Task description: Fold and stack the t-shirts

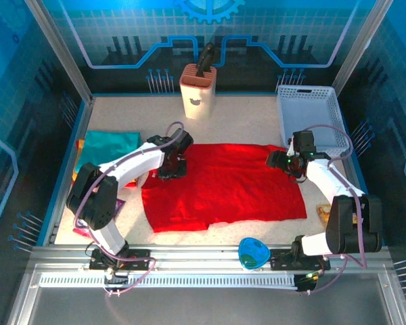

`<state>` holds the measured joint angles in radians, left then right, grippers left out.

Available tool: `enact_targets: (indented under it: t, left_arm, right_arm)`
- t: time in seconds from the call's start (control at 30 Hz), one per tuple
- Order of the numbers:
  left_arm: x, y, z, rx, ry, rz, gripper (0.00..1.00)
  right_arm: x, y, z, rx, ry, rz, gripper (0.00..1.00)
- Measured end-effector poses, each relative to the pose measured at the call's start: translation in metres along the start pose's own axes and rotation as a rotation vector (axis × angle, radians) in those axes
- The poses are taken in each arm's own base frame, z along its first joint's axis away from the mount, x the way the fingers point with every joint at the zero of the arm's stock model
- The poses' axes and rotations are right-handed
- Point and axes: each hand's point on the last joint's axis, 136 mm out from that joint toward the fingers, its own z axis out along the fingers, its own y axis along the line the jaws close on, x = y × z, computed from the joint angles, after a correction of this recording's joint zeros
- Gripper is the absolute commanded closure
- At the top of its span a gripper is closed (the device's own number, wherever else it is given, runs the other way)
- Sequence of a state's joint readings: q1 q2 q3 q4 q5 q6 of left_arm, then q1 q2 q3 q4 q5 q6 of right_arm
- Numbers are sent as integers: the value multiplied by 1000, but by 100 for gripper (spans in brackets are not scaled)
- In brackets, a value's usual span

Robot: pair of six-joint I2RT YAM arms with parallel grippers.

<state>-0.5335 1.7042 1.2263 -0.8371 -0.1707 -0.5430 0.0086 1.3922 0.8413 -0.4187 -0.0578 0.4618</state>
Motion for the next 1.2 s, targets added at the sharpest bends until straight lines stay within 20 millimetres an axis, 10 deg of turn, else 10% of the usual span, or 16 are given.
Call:
enact_targets:
  t: [0.53,0.77,0.97,1.2]
  left_arm:
    - [31,-64,-27,-16,80,87,96]
    - [33,-60,-19,-77,123,98,80]
    - [37,-57,-12,-108,145,117,39]
    - [37,-31,-17,-96,126,91,43]
  right_arm:
    - [5,0,2,-1,12,-2,24]
    - [5,0,2,0,12,-3,24]
    - [8,-1,4,-3,16,-2,24]
    - [7,1,4,-13,15,-3,24]
